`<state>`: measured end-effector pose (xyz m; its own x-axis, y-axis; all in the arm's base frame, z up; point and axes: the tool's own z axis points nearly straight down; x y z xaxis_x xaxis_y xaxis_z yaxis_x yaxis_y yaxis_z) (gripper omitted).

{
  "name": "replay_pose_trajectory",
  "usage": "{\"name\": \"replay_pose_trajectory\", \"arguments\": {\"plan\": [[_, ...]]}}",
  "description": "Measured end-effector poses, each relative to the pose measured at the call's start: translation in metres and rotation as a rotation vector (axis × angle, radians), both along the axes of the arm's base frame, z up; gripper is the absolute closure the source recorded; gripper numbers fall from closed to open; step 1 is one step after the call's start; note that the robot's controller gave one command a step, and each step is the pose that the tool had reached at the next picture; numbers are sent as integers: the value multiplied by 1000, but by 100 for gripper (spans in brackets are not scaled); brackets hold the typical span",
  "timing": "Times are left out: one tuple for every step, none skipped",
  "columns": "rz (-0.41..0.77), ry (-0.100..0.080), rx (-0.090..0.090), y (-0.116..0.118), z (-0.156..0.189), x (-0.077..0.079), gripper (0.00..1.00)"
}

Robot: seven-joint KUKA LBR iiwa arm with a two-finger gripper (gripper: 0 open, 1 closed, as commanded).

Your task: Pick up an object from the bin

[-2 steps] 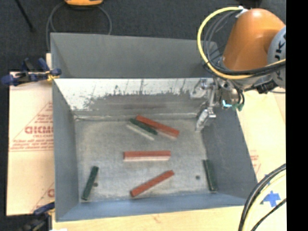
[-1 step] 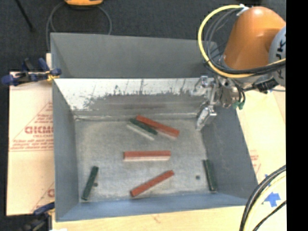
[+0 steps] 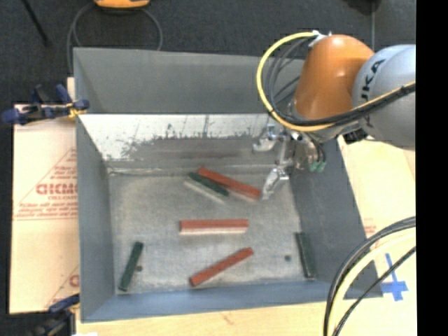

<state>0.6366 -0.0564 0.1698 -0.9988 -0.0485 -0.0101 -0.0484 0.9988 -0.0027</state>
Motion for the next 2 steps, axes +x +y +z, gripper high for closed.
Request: {"name": "replay_pose_trajectory", "arguments": {"plan": [[-12,5,5,44,-8,12,0],[17,8,0,33,-55,18,0]]}}
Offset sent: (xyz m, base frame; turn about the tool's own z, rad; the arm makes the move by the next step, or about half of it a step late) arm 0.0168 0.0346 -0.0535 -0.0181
